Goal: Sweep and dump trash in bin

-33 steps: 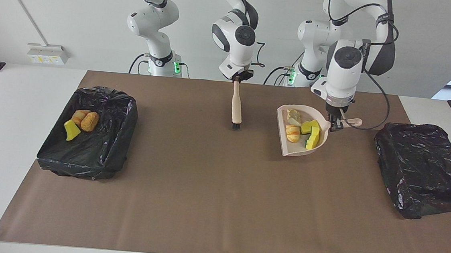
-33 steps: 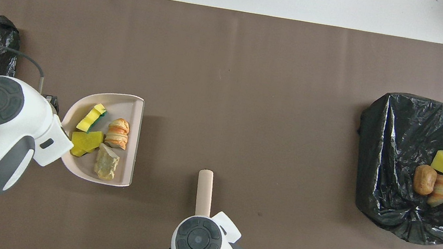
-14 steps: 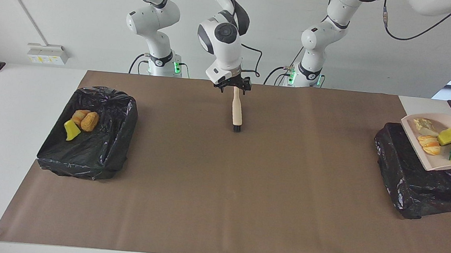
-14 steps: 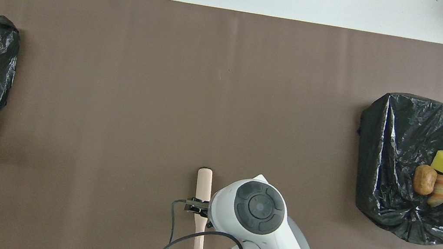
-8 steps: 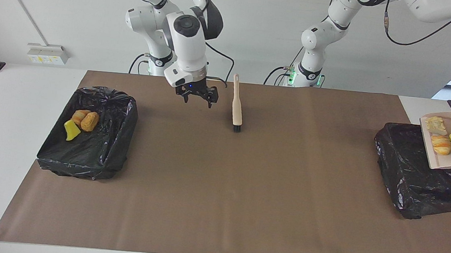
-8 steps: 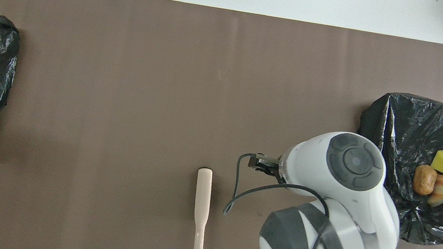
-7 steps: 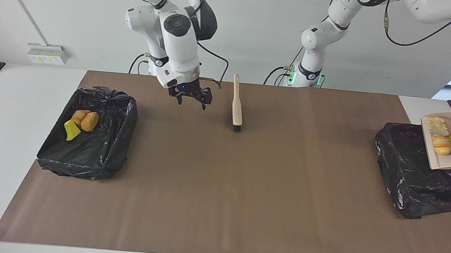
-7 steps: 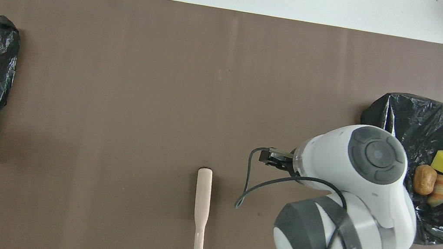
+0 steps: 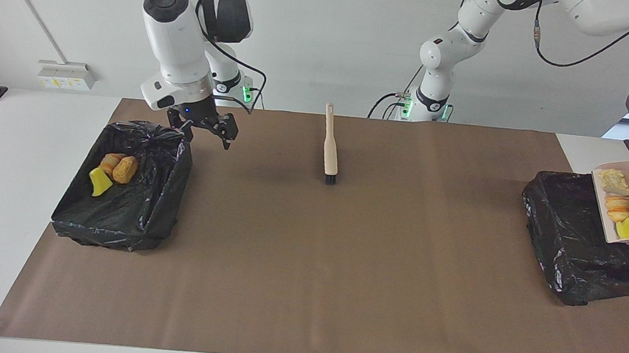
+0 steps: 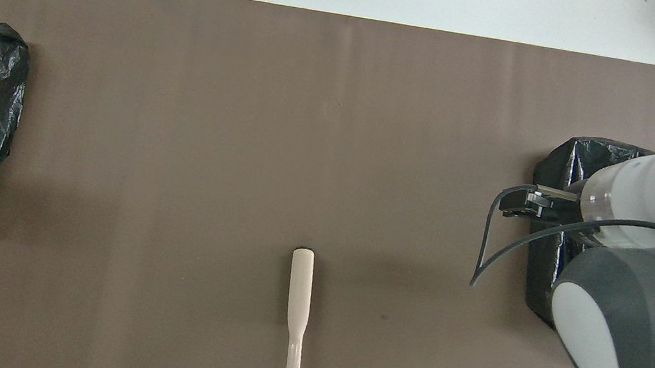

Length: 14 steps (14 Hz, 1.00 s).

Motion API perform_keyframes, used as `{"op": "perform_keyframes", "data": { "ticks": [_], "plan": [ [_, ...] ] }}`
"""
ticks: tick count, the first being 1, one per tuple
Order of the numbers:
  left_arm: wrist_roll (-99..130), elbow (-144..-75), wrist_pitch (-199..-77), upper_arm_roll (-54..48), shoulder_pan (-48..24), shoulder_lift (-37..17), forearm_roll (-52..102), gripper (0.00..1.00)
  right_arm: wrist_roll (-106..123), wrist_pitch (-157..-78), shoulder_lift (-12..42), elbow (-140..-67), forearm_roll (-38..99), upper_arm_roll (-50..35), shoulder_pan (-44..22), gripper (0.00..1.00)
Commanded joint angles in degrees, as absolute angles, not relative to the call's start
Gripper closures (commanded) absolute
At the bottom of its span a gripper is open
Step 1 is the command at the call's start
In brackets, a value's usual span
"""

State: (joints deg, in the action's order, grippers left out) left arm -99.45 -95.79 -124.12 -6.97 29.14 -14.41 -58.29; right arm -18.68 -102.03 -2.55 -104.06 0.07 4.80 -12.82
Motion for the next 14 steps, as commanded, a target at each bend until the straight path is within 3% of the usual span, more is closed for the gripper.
{"op": "perform_keyframes", "data": {
  "ticks": [1,6,14],
  "plan": [
    [-93.11,-96.77,-122.71,-6.33,26.73,-13.80,-63.53,1.00,-13.73,-97.23,-2.55,-98.28,-1.05,7.63,-11.52,0.00],
    [-86.58,-97.38,-120.24,-6.33,24.70,-13.36,-67.75,1.00,-2.83,-81.50,-3.51,-85.80,-1.14,11.86,-10.11,0.00],
    [-80.95,-97.30,-108.12,-6.33,18.81,-13.10,-75.22,1.00,-2.55,-81.04,-5.54,-87.45,-1.05,12.13,-10.11,0.00]
  ]
}}
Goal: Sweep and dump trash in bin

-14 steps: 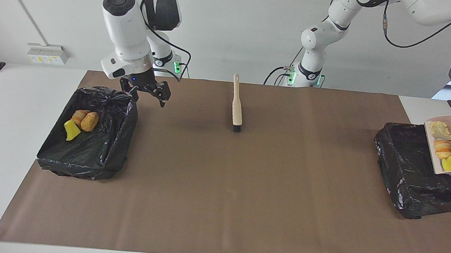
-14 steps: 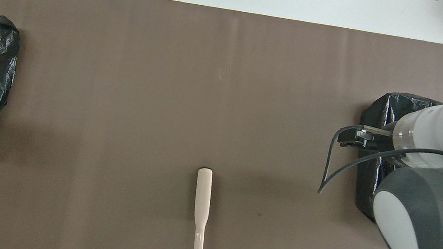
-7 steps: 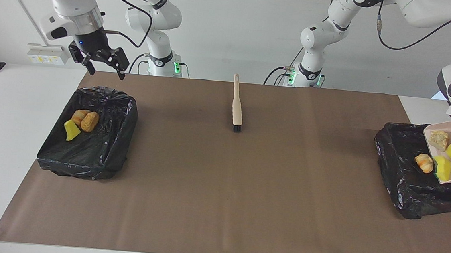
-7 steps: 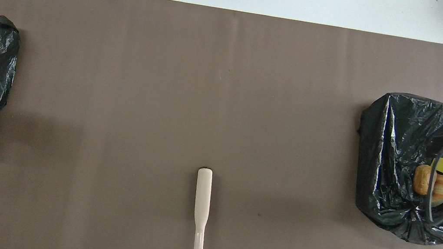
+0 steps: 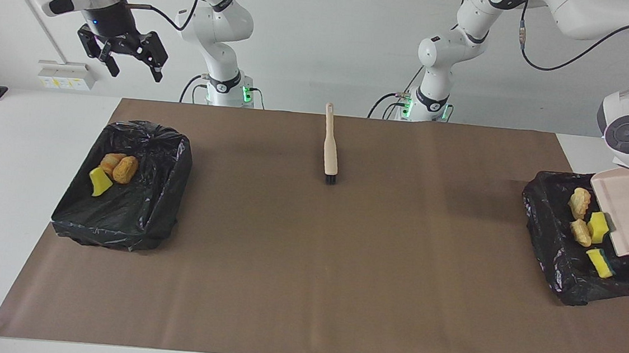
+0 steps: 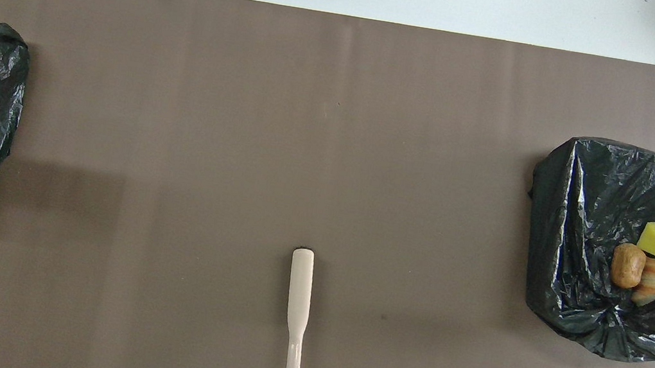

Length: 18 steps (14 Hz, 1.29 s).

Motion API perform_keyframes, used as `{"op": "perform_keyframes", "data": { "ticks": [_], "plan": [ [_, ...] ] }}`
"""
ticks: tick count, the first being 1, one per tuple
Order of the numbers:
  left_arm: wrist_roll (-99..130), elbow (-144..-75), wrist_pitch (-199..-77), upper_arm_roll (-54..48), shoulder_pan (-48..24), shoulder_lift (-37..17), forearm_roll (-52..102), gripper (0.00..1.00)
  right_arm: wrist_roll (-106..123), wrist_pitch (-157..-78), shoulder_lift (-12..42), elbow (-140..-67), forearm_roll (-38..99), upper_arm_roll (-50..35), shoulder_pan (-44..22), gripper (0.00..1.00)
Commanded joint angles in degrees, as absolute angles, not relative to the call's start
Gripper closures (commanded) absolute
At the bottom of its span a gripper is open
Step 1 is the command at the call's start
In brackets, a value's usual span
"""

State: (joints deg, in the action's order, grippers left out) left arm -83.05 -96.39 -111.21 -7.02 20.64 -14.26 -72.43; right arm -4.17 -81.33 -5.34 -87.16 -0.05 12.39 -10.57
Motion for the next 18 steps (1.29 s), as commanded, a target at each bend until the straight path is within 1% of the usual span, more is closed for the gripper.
{"op": "perform_keyframes", "data": {
  "ticks": [1,2,4,5,6,8,9,11,14,18],
  "plan": [
    [-80.86,-96.86,-107.15,-6.33,18.72,-13.10,-76.54,1.00,-2.46,-81.04,-5.62,-87.54,-1.14,12.22,-10.02,0.00],
    [-80.95,-96.07,-107.05,-6.24,18.72,-13.01,-76.90,1.00,-2.55,-80.77,-5.97,-87.97,-1.14,12.13,-10.11,0.00],
    [-82.96,-92.21,-107.05,-6.68,19.43,-12.92,-74.80,1.00,-2.64,-80.77,-7.20,-89.99,-1.23,11.95,-10.19,0.00],
    [-83.23,-91.94,-106.88,-6.68,18.81,-12.40,-73.32,1.00,-2.64,-80.77,-7.38,-90.17,-1.23,11.95,-10.20,0.00],
    [-82.62,-91.50,-106.00,-6.77,18.63,-12.13,-70.08,1.00,-2.64,-80.77,-7.47,-90.18,-1.23,11.87,-10.20,0.00],
    [-82.18,-91.14,-104.51,-7.03,18.11,-10.81,-57.02,1.00,-2.46,-80.86,-7.47,-90.18,-1.23,11.95,-10.20,0.00],
    [-81.57,-91.23,-103.28,-7.03,14.80,-10.64,-52.43,1.00,-1.07,-80.86,-7.47,-90.18,-1.23,11.95,-10.11,0.00],
    [-76.85,-91.40,-99.07,-7.47,12.31,-10.55,-44.44,1.00,3.15,-80.86,-7.56,-90.35,-1.32,12.13,-9.50,0.00],
    [-65.08,-92.37,-93.35,-8.35,5.65,-10.46,-35.27,1.00,3.08,-82.00,-9.40,-93.86,-1.23,12.04,-6.95,0.00],
    [-45.13,-96.93,-93.51,-8.35,-1.48,-11.07,-26.91,1.00,0.72,-83.76,-8.27,-93.25,0.08,12.13,-6.42,0.00]
  ]
}}
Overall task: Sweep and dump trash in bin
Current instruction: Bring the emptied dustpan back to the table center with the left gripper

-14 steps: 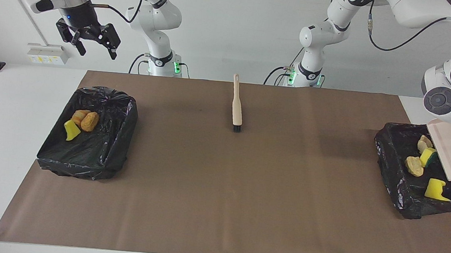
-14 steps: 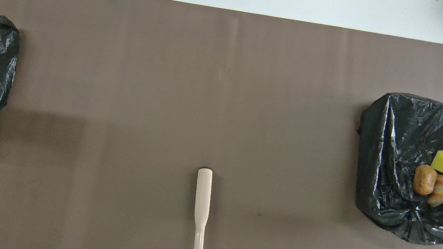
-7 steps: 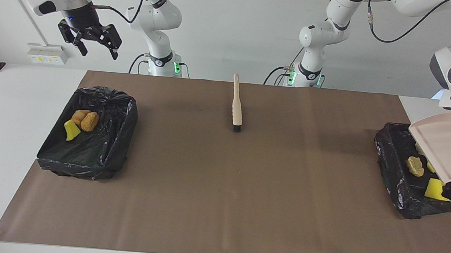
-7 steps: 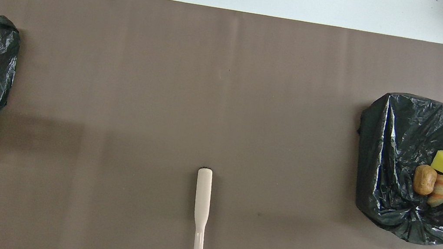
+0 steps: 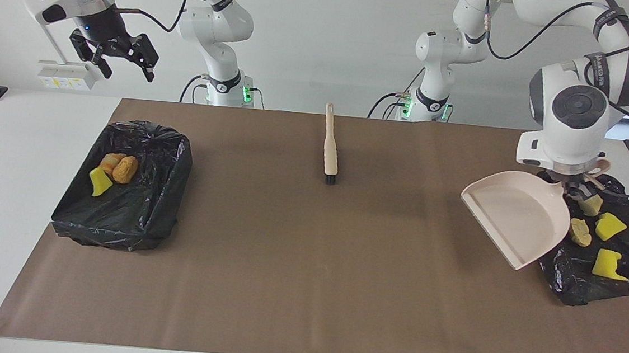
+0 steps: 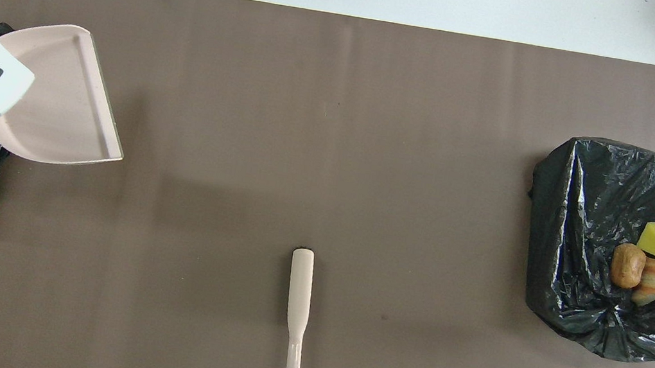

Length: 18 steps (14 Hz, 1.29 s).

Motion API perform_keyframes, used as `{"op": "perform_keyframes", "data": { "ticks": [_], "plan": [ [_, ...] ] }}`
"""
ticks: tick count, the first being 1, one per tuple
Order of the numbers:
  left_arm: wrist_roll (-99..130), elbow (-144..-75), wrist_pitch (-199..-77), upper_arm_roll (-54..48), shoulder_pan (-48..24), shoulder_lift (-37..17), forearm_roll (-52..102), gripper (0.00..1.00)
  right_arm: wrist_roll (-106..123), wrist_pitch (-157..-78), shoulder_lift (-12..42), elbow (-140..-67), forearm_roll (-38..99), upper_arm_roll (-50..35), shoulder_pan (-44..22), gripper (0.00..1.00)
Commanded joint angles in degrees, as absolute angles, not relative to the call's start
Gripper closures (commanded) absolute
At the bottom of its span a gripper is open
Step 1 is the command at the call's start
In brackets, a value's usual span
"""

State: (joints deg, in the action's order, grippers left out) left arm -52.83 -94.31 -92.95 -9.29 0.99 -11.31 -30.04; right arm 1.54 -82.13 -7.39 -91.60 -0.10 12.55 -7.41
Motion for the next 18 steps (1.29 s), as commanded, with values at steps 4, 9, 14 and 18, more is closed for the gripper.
{"op": "perform_keyframes", "data": {
  "ticks": [4,9,14,18],
  "plan": [
    [-27.99,-100.89,-99.39,-8.35,-6.05,-11.77,-17.60,1.00,0.70,-83.67,-7.91,-92.72,-0.09,12.48,-5.71,0.00],
    [-12.24,-103.80,-102.04,-8.26,-12.91,-11.77,-8.36,1.00,0.18,-83.85,-7.91,-92.72,-0.09,12.39,-5.98,0.00],
    [2.88,-99.15,-104.06,-8.17,-19.94,-16.78,-2.30,1.00,0.44,-83.41,-7.91,-92.72,-0.18,11.16,-6.59,0.00],
    [14.22,-90.20,-103.19,-8.17,-24.86,-24.24,-1.50,1.00,0.35,-83.41,-7.91,-92.72,-0.18,11.16,-6.59,0.00]
  ]
}}
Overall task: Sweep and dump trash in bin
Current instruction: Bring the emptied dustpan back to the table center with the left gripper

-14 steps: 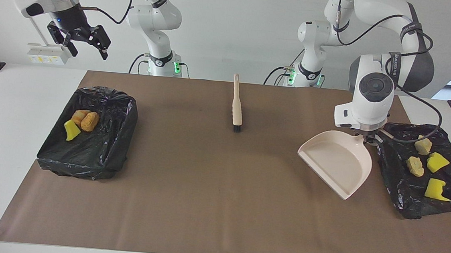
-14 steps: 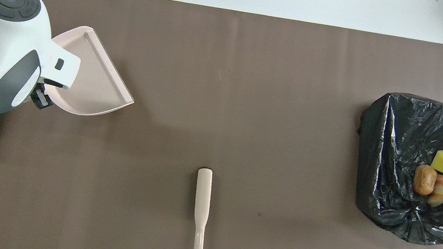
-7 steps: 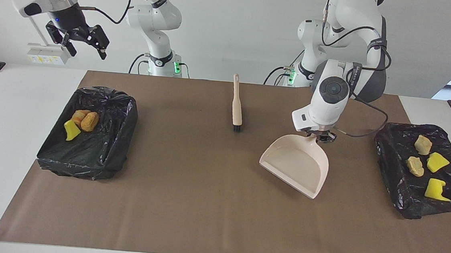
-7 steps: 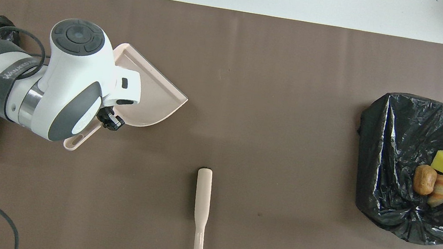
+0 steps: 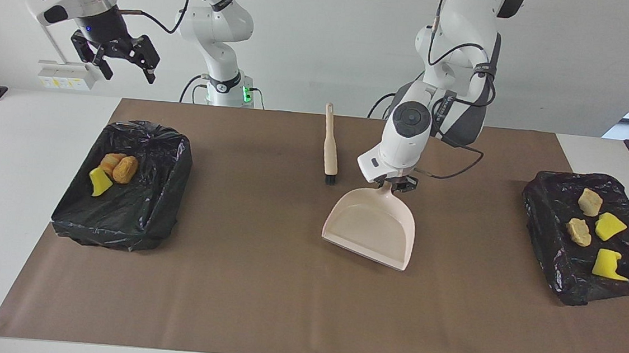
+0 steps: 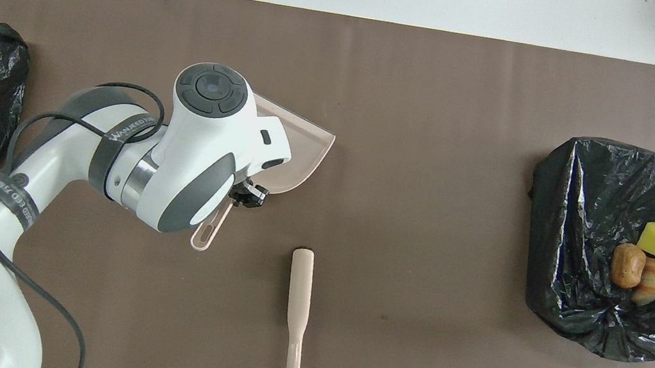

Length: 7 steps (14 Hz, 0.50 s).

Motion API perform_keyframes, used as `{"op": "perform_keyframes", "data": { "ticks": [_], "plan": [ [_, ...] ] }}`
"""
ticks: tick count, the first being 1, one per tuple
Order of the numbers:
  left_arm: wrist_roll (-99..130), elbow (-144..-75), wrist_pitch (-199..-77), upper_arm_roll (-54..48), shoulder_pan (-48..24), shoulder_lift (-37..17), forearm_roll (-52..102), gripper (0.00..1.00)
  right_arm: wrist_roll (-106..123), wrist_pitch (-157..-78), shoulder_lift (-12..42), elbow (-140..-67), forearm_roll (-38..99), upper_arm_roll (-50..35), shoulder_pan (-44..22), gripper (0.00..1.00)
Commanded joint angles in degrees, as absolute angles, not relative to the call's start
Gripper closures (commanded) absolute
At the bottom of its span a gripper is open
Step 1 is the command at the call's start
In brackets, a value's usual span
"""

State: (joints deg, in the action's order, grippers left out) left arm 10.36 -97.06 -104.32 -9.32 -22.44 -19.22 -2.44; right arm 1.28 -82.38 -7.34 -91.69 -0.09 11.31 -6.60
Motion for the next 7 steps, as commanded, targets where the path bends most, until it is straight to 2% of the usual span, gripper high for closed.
{"op": "perform_keyframes", "data": {
  "ticks": [1,2,3,7],
  "plan": [
    [17.28,-85.91,-102.66,-8.09,-26.00,-28.61,-1.49,1.00,0.35,-83.41,-7.91,-92.72,-0.18,11.16,-6.59,0.00],
    [20.10,-80.30,-101.44,-7.74,-27.32,-33.18,-1.49,1.00,0.35,-83.41,-7.91,-92.72,-0.18,11.16,-6.59,0.00],
    [20.56,-76.59,-100.82,-7.56,-27.42,-35.40,-1.49,1.00,0.35,-83.41,-7.91,-92.72,-0.18,11.16,-6.59,0.00],
    [20.74,-73.57,-101.42,-7.29,-26.54,-37.61,-0.88,1.00,0.35,-83.41,-7.91,-92.72,-0.18,11.16,-6.59,0.00]
  ]
}}
